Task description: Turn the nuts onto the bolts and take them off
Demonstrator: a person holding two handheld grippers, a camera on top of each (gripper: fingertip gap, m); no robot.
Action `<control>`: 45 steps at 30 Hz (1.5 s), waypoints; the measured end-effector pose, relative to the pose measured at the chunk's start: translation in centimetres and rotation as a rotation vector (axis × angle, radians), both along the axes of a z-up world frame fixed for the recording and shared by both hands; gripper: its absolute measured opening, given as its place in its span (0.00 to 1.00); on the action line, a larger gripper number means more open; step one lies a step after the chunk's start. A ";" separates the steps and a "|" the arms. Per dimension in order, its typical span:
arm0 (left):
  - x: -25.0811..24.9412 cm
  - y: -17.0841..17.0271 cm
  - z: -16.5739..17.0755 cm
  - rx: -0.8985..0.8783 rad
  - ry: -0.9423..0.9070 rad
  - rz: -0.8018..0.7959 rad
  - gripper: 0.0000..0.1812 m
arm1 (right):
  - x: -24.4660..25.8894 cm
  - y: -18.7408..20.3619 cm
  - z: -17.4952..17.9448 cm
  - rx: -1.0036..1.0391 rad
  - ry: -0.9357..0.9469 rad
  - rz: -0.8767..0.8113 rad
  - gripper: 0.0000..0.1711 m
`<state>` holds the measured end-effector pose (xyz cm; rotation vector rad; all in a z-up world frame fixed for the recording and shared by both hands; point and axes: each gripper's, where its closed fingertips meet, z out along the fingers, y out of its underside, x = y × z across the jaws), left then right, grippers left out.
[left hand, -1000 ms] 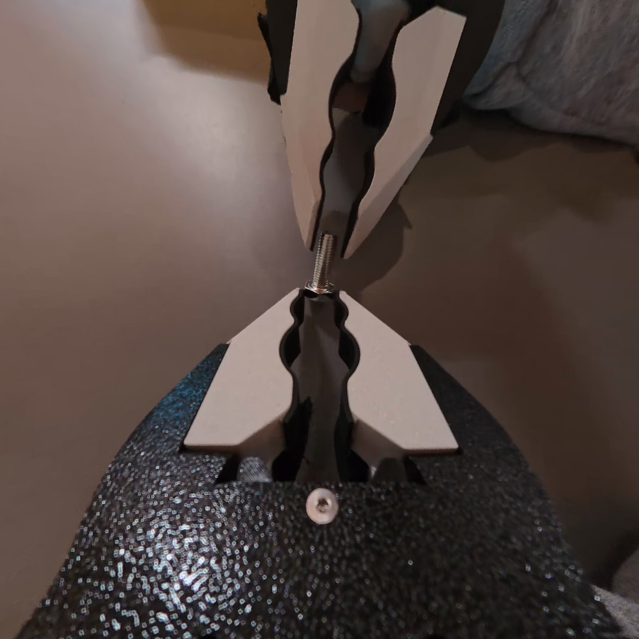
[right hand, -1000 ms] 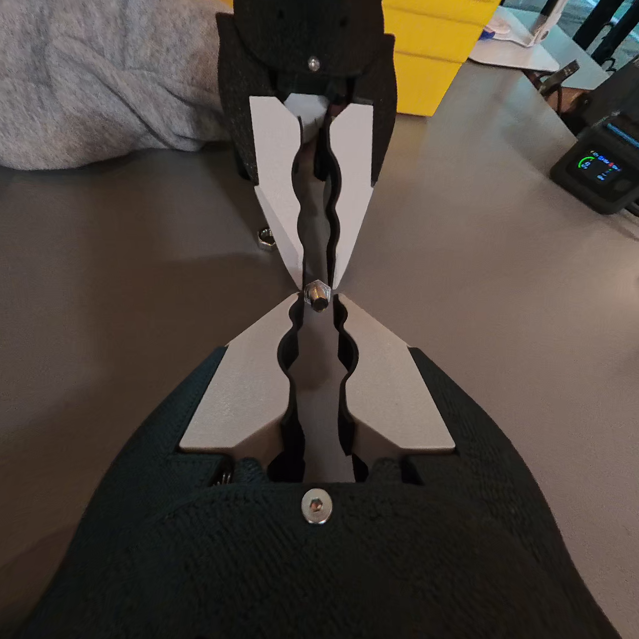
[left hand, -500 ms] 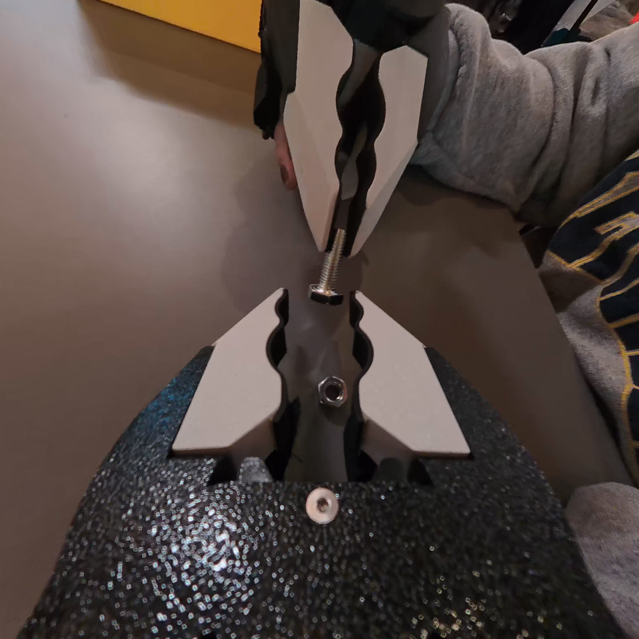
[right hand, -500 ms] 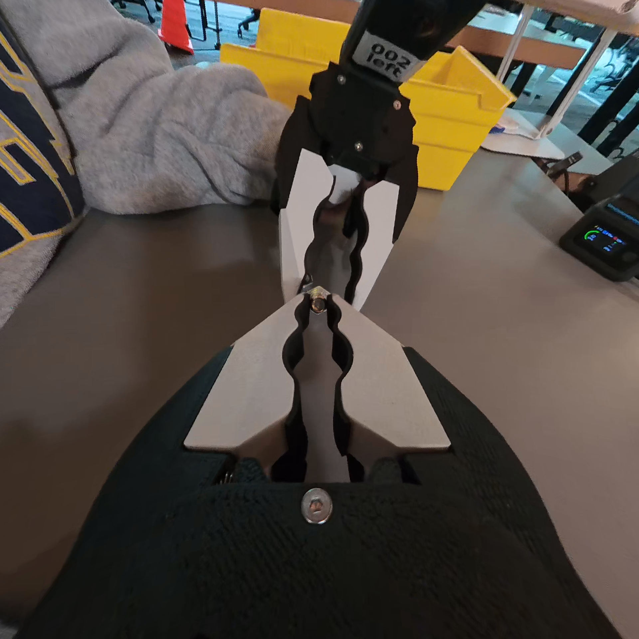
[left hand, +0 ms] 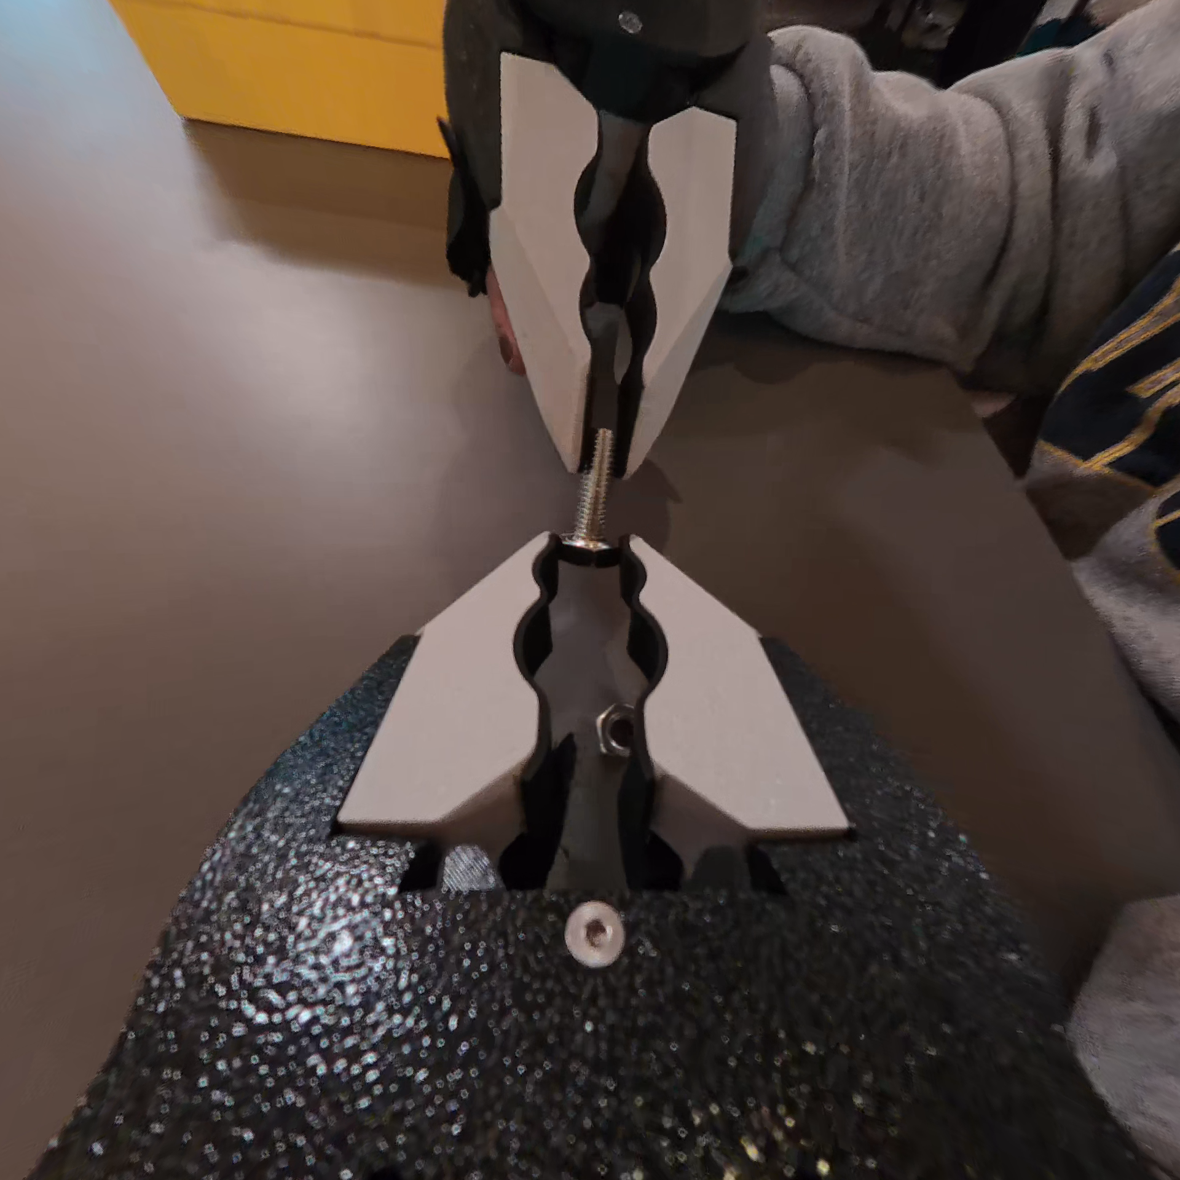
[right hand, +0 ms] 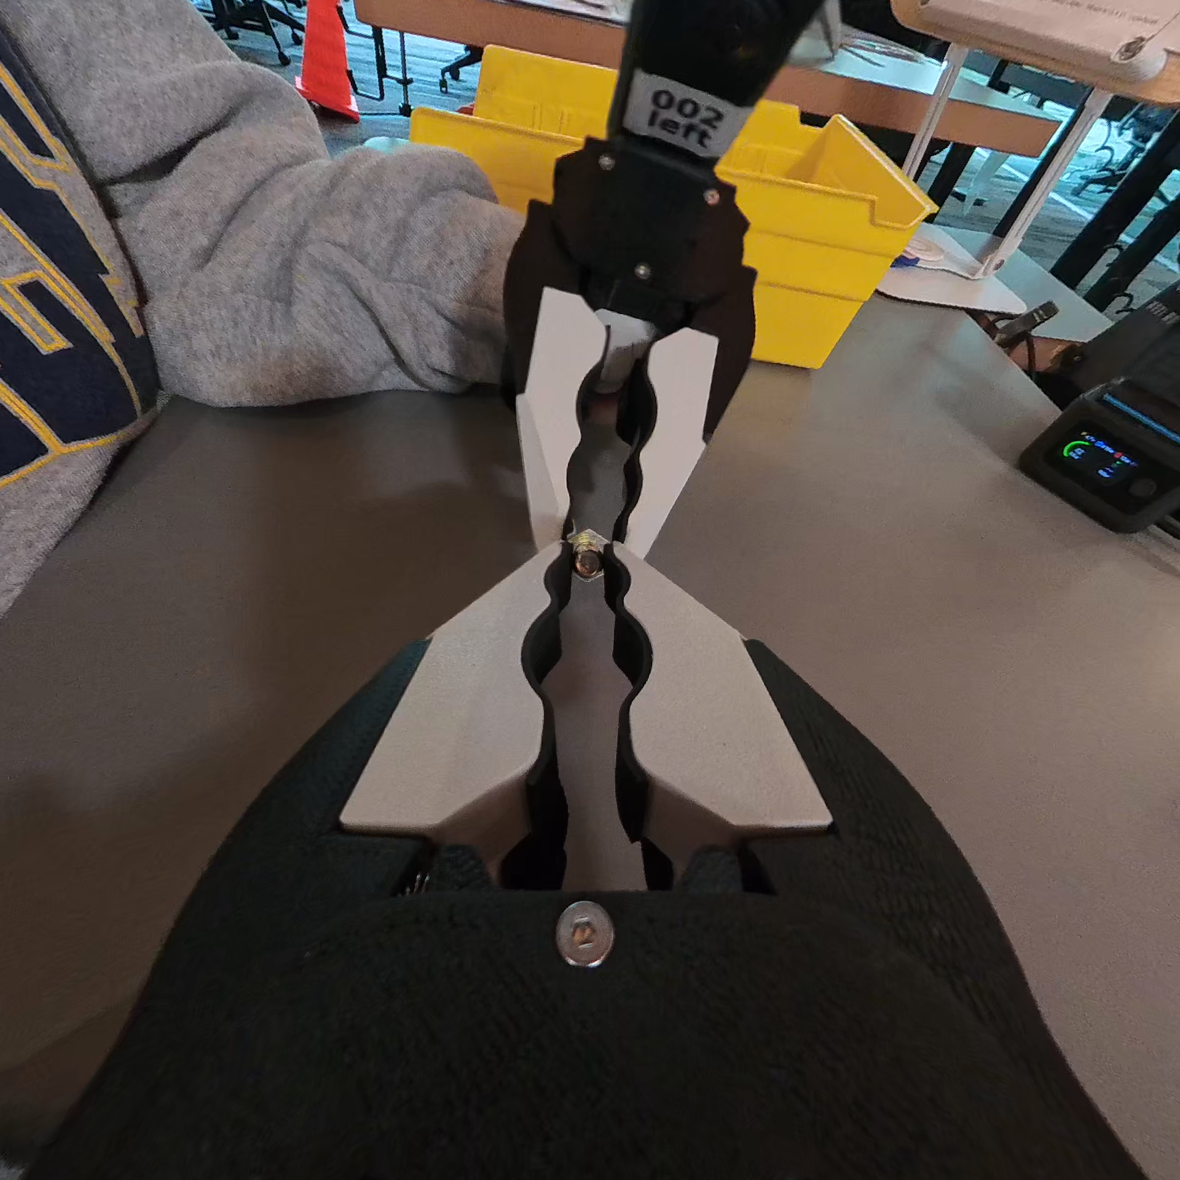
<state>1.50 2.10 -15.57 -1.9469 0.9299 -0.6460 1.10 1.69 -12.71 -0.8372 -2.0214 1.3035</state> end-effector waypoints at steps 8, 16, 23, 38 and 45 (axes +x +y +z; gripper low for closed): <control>-6.9 3.5 5.1 0.255 -0.139 0.408 0.09 | -0.1 1.6 -1.7 -0.016 -0.149 -0.104 0.15; -7.5 3.8 6.7 0.350 -0.185 0.471 0.09 | -3.3 -3.4 -5.0 0.101 -0.301 -0.060 0.16; -7.1 4.0 6.8 0.354 -0.202 0.471 0.09 | -4.1 -4.3 -5.8 0.110 -0.323 -0.032 0.11; -1.8 4.7 10.0 0.527 -0.530 0.404 0.08 | -1.2 3.2 11.7 0.161 0.031 -0.188 0.09; -1.6 3.7 10.9 0.459 -0.720 0.293 0.08 | -1.4 4.6 12.2 0.077 -0.023 -0.174 0.09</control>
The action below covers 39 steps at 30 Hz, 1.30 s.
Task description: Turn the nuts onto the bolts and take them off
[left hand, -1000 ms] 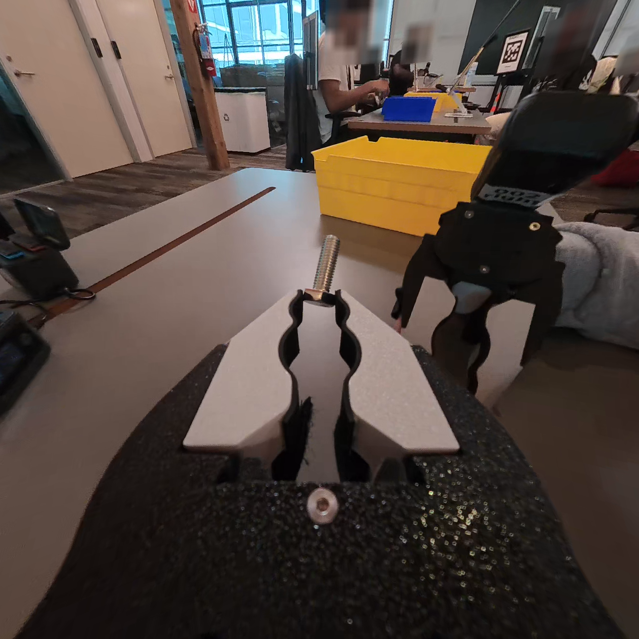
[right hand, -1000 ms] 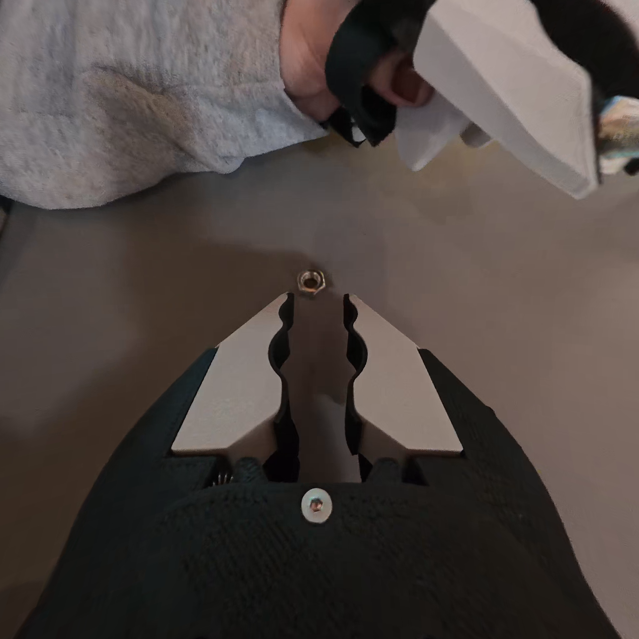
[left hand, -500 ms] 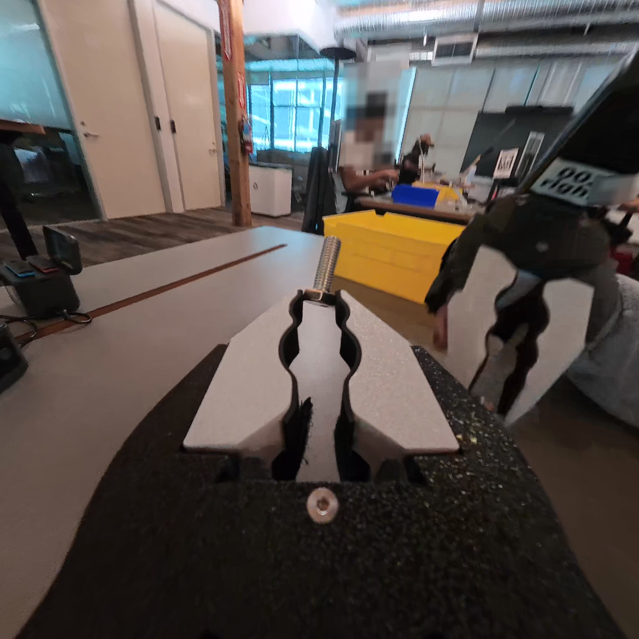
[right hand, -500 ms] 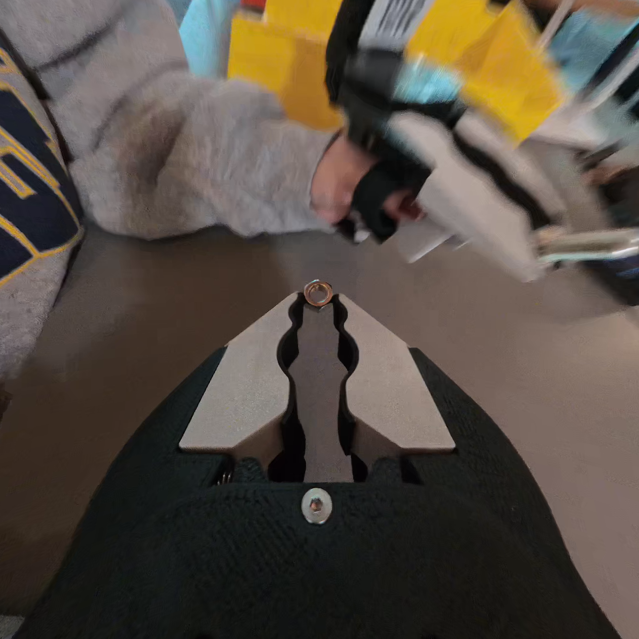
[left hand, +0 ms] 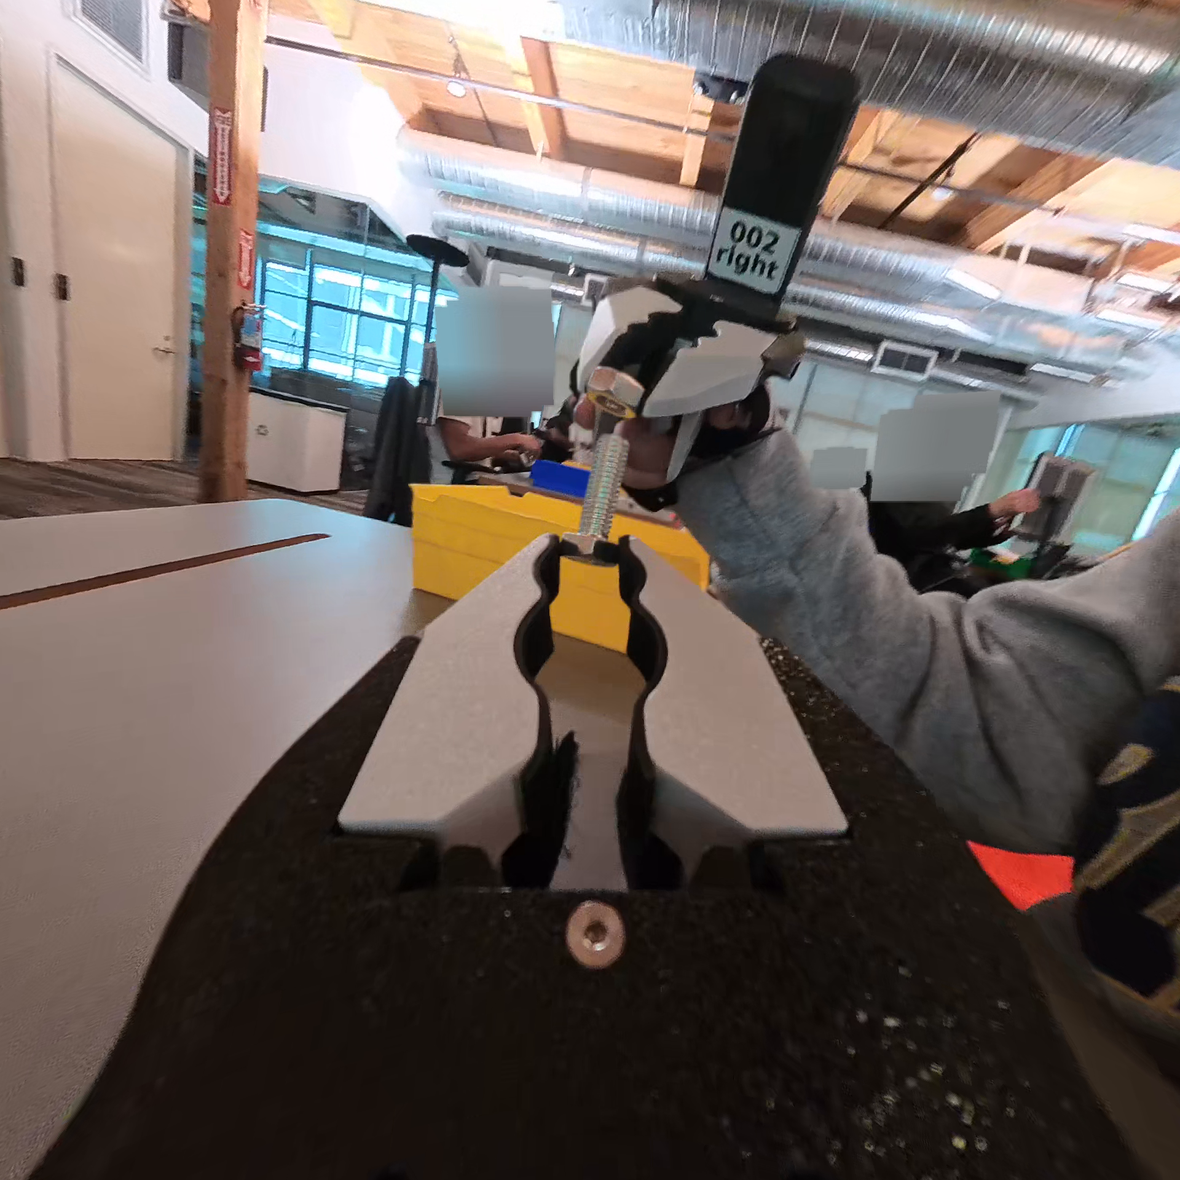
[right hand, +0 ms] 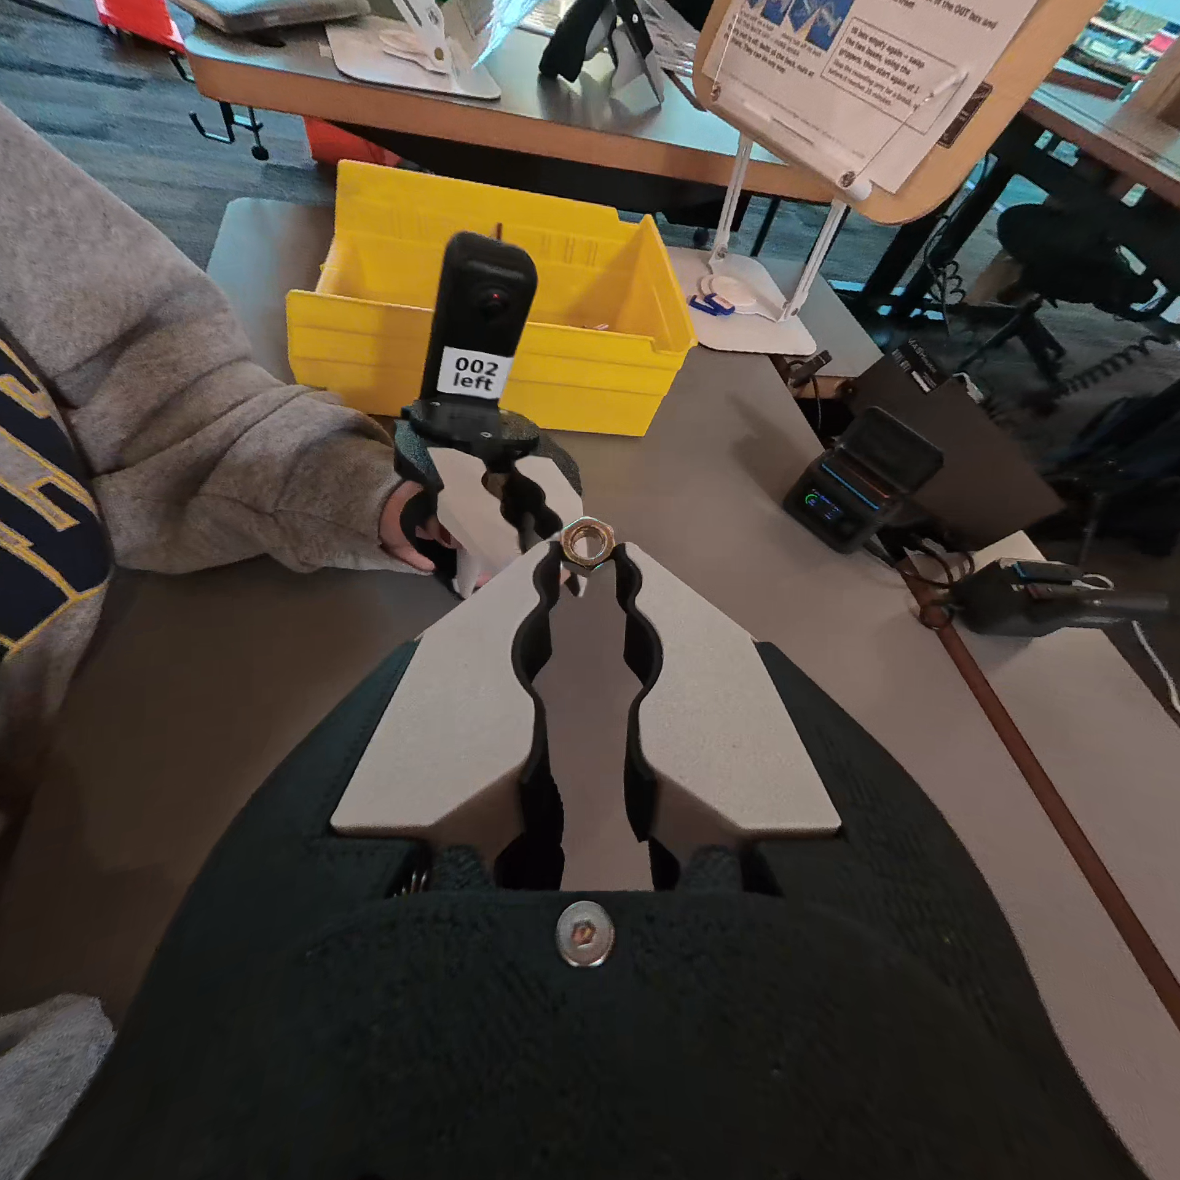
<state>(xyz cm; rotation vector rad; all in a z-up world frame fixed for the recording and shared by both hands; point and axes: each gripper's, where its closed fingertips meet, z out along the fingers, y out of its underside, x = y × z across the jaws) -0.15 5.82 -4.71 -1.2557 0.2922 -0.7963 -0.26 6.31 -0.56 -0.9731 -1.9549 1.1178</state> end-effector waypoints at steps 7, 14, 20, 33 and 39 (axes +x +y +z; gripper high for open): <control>0.3 -0.3 0.2 0.001 -0.060 -0.080 0.09 | -0.4 -0.9 -0.5 -0.036 -0.023 0.058 0.09; 0.5 -0.2 0.0 -0.005 -0.030 -0.073 0.08 | -0.1 -1.2 -1.0 -0.048 -0.056 0.075 0.09; 0.7 -0.2 -0.2 -0.013 -0.022 -0.079 0.08 | -0.1 -1.4 -1.4 -0.040 -0.085 0.071 0.09; 0.5 -0.2 -0.1 -0.022 -0.055 -0.093 0.08 | -0.4 -1.4 -1.4 -0.048 -0.076 0.062 0.09; 0.5 -0.1 -0.1 -0.025 -0.062 -0.097 0.08 | -0.4 -1.4 -1.4 -0.052 -0.072 0.062 0.09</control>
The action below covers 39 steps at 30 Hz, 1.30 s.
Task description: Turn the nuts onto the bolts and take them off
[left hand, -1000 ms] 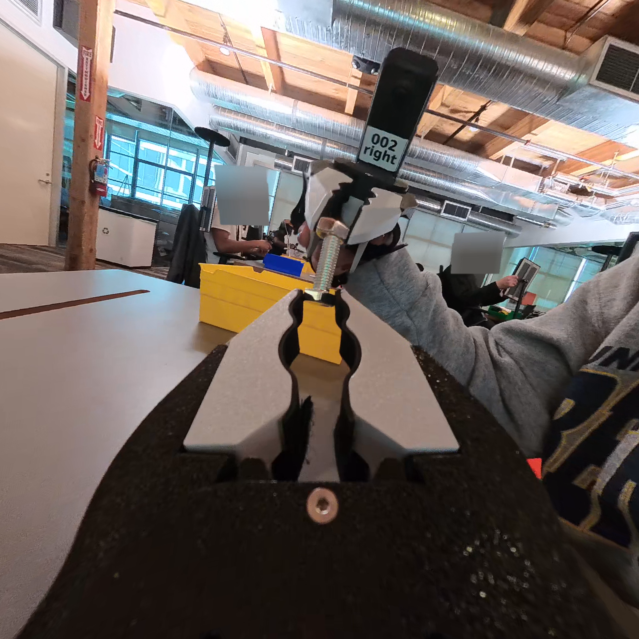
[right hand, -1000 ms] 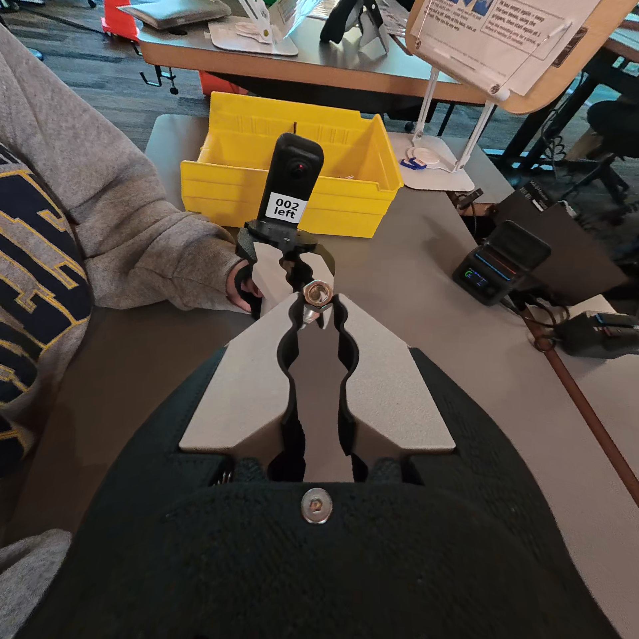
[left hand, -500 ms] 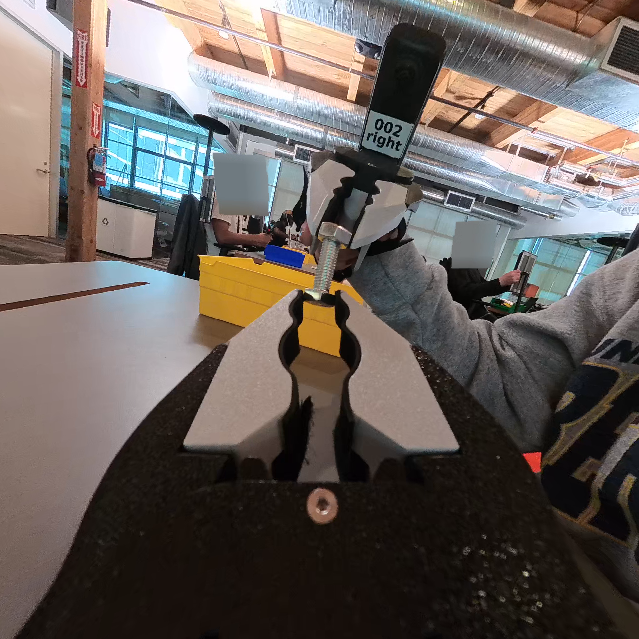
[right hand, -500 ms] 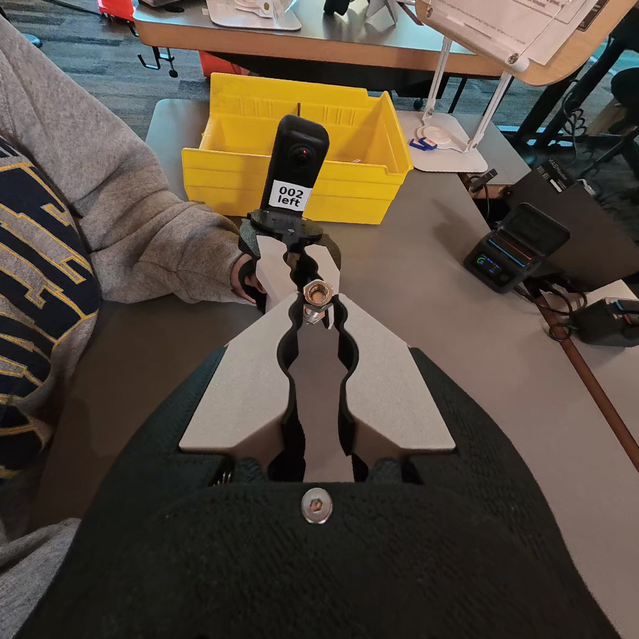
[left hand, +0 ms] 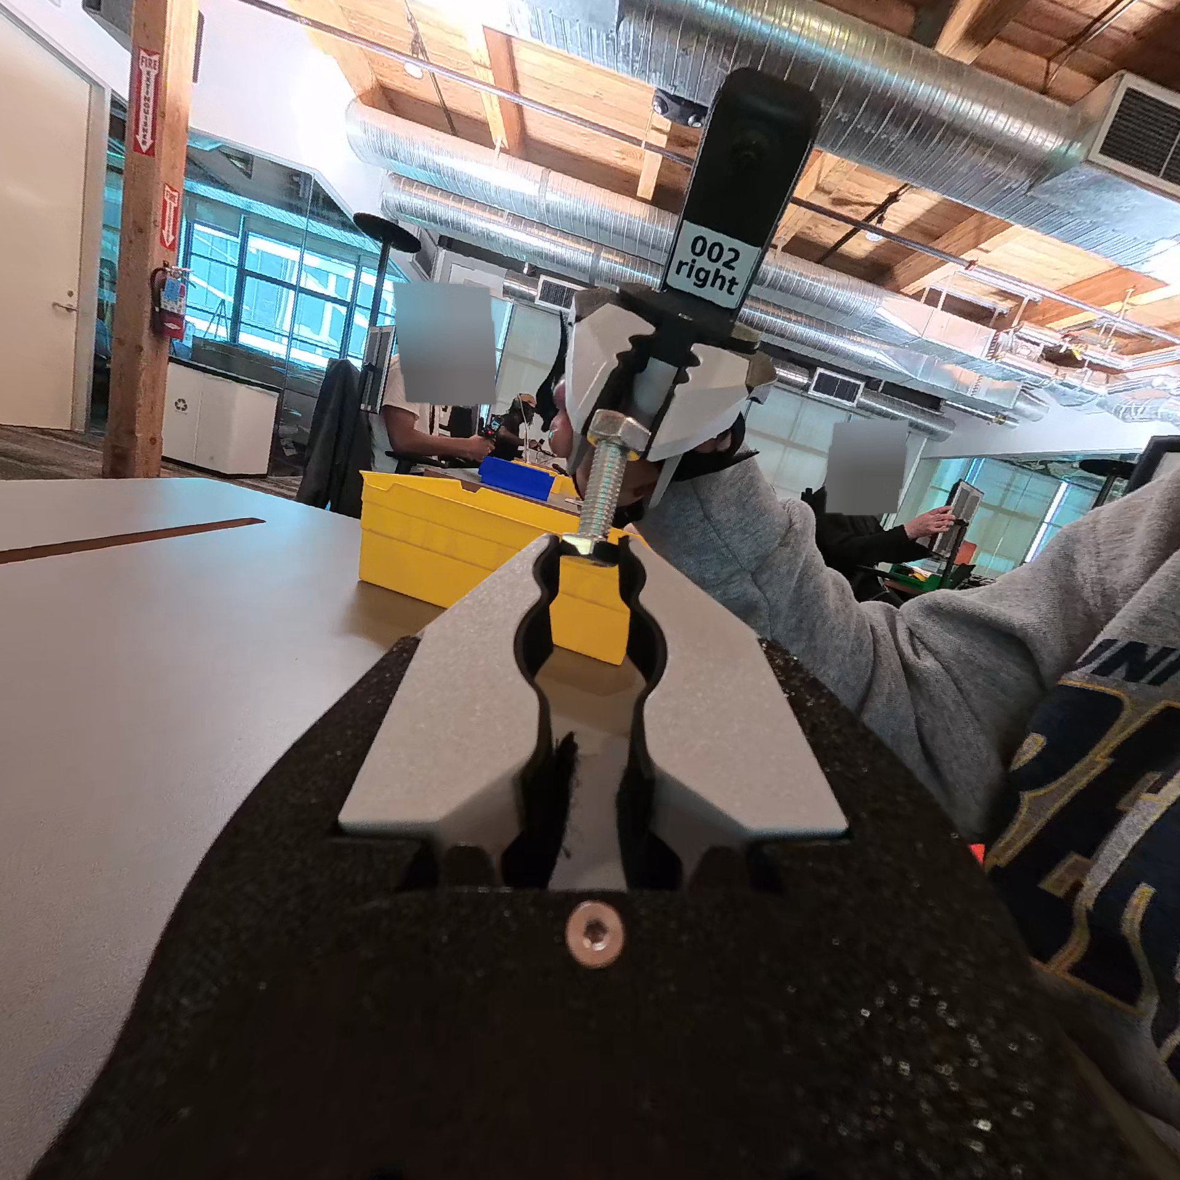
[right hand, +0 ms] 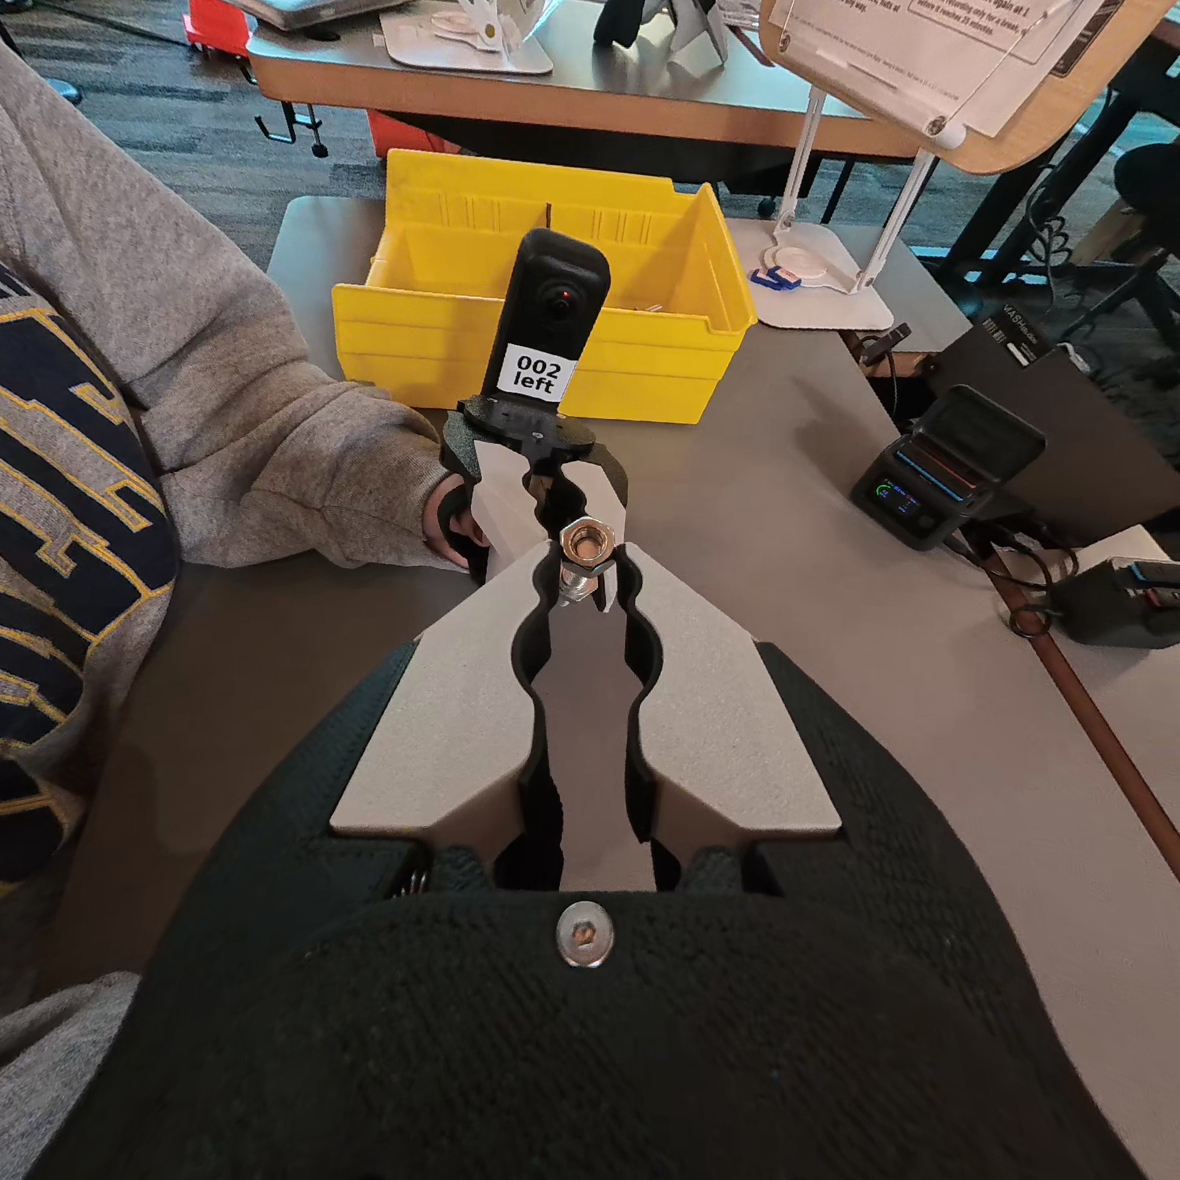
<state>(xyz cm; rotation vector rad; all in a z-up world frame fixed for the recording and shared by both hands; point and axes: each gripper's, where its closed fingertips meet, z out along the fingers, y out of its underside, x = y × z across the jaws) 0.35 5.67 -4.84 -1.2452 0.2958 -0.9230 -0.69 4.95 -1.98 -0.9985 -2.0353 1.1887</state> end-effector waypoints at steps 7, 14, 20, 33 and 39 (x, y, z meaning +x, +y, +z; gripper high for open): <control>0.0 0.0 0.0 -0.002 -0.004 -0.002 0.08 | 0.0 0.0 0.0 -0.010 0.001 0.001 0.09; 0.0 0.0 0.0 -0.005 -0.008 -0.003 0.08 | -0.1 0.1 0.0 -0.008 0.004 -0.002 0.10; 0.0 0.0 0.0 -0.006 -0.009 -0.003 0.08 | -0.1 0.1 0.0 -0.006 0.005 -0.004 0.10; -0.4 -0.2 0.5 0.005 -0.074 -0.030 0.08 | -0.9 1.2 2.4 -0.015 0.165 -0.093 0.29; -0.3 -1.3 1.7 0.041 -0.223 -0.165 0.08 | 0.1 0.5 3.8 -0.198 0.467 -0.166 0.42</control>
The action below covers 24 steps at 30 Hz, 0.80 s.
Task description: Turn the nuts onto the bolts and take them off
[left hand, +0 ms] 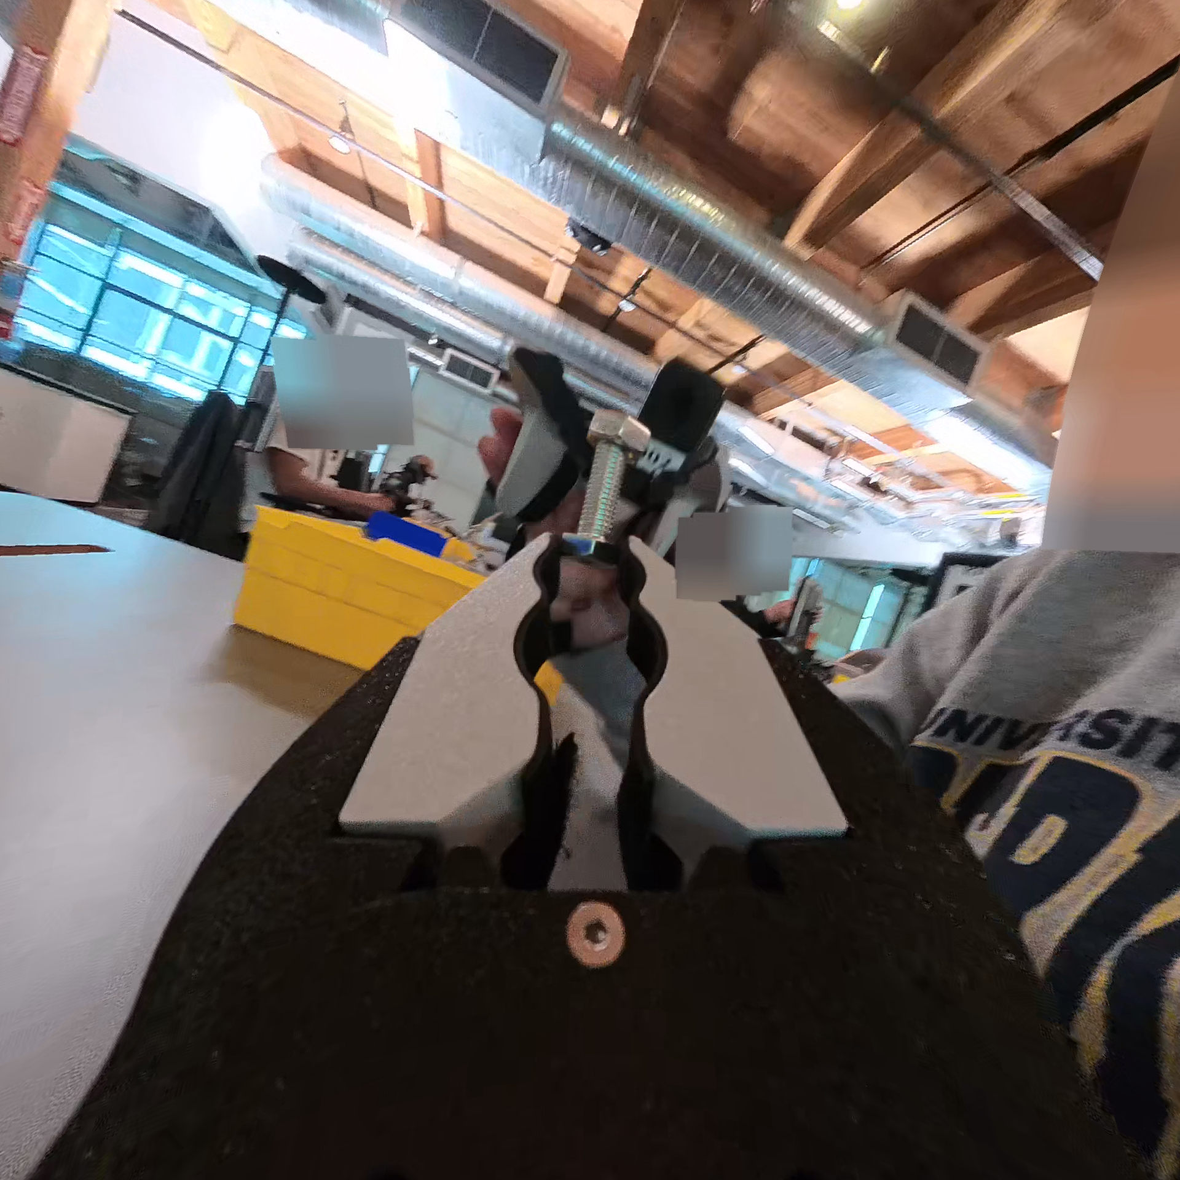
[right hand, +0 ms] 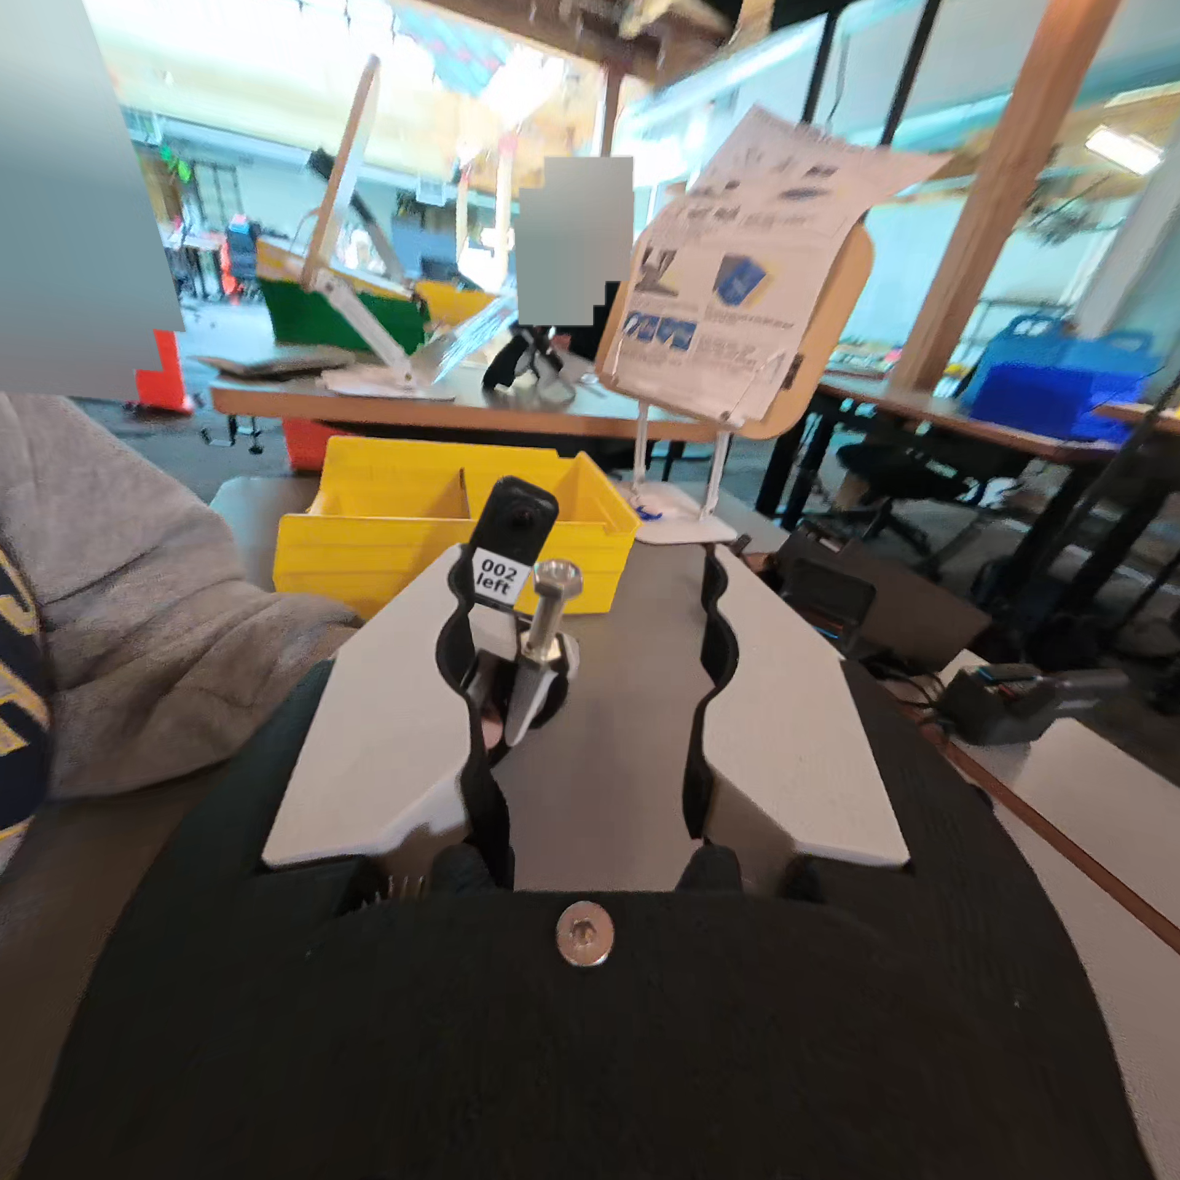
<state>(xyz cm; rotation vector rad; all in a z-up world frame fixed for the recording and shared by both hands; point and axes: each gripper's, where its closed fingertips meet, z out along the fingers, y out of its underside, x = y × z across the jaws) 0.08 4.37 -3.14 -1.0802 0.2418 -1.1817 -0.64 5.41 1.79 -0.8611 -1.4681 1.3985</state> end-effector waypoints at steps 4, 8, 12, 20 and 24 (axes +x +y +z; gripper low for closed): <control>0.5 -0.8 0.5 0.018 -0.084 -0.141 0.08 | 1.1 -0.7 -0.6 -0.090 0.141 -0.005 0.41; 0.6 -0.8 0.5 0.014 -0.098 -0.189 0.08 | 1.1 -2.3 -0.8 -0.109 0.103 0.081 0.35; 0.5 -0.6 0.4 0.005 -0.096 -0.199 0.08 | 1.3 -3.0 -0.5 -0.132 0.110 0.123 0.34; 1.7 -0.5 -0.4 -0.036 -0.025 -0.249 0.08 | 0.4 -4.1 -1.3 -0.108 0.064 0.136 0.36; 1.9 -0.5 -0.5 -0.037 -0.018 -0.257 0.08 | 0.2 -4.7 -1.9 -0.111 0.025 0.171 0.37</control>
